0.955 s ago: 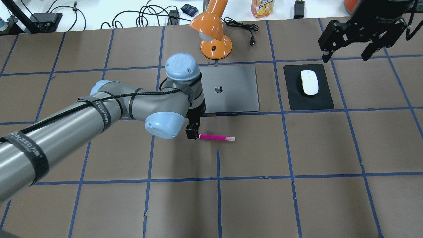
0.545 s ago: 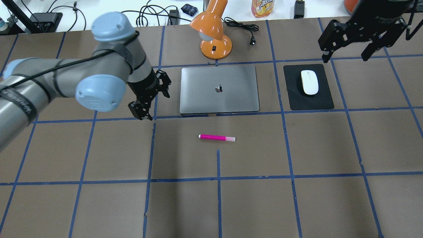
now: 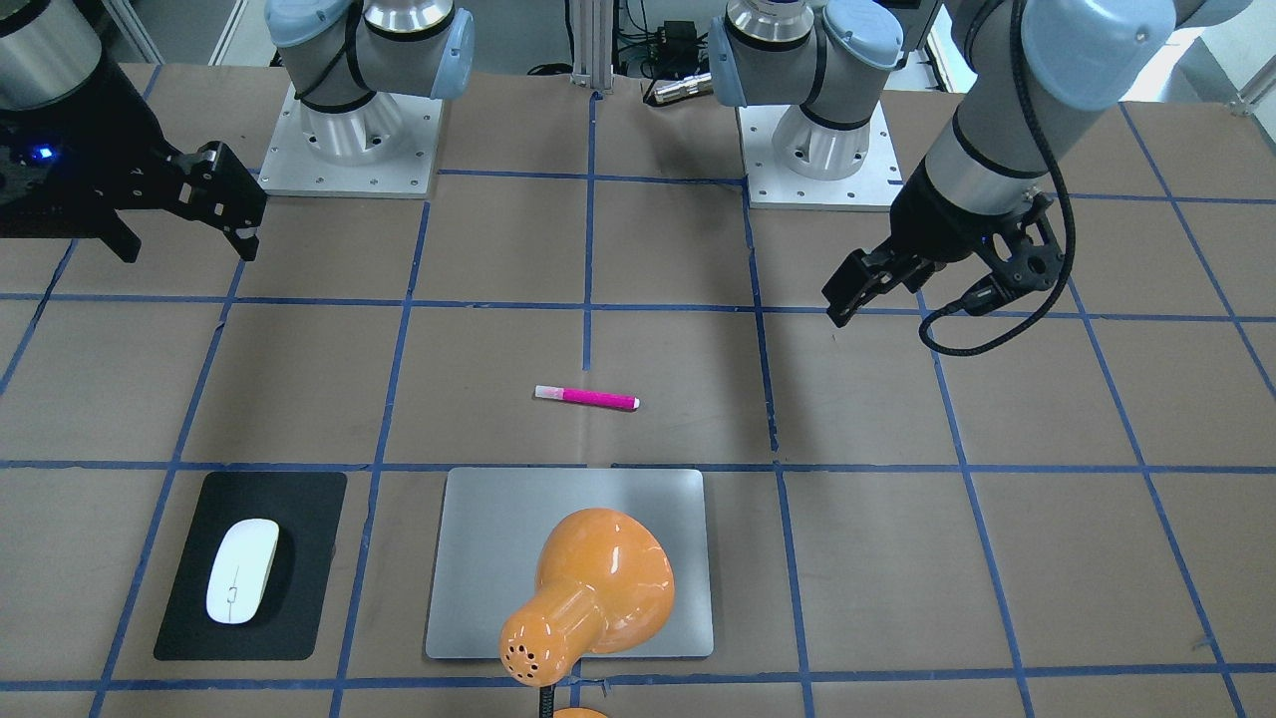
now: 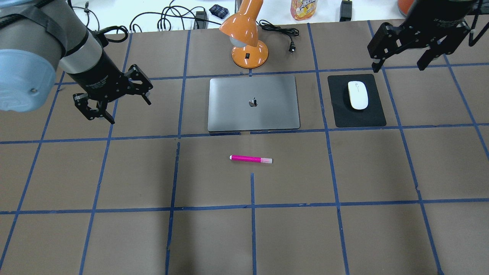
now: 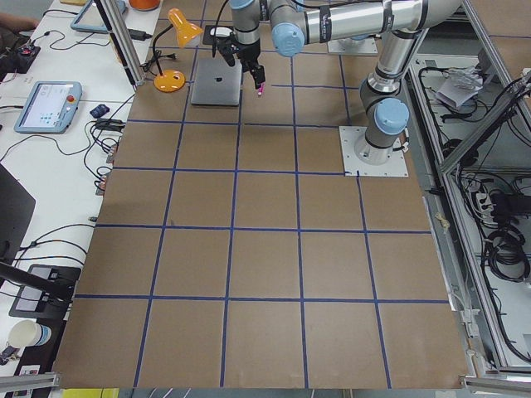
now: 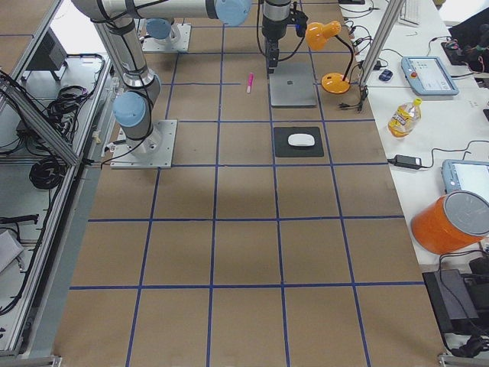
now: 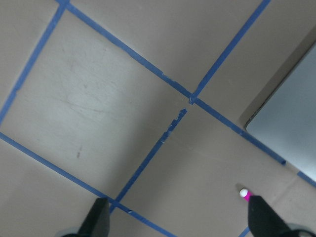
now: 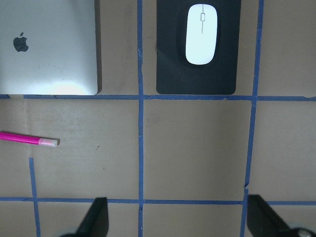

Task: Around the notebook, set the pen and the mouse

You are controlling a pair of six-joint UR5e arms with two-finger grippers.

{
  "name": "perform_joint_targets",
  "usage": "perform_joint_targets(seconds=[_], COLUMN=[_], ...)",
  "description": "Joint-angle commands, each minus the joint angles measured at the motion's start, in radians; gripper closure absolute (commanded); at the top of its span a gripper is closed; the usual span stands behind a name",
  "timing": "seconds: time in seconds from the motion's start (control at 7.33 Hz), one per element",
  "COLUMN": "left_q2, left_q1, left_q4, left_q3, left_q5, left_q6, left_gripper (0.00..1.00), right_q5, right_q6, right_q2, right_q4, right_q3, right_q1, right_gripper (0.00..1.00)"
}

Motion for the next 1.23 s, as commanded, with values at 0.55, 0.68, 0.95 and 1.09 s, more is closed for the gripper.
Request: perform_joint_targets(seconds=[0.55,0.68,0.95,1.09], left_q2=[0.006,0.003,0.012,0.009], left_q1=[-0.002,-0.002,-0.003,-0.003], left_q4=[-0.141,-0.154,-0.148,-0.146], left_q3=[0.156,0.163,0.16,0.16], left_q5=[0.06,0.062,0.063,0.065], left_q6=[0.29,0.29,0.291,0.291], left_gripper=[0.0,0.0,0.0,0.0], right_q5=[-0.006,-0.006,-0.006,-0.006], right_q6=[0.0,0.0,-0.002,0.0], right_q2=[0.001,0.001,0.001,0.001], right_q4=[0.0,0.0,0.0,0.0], right_q3=[0.0,0.0,-0.001,-0.001], right_q1=[0.0,0.0,0.0,0.0], right_gripper=[0.0,0.0,0.0,0.0])
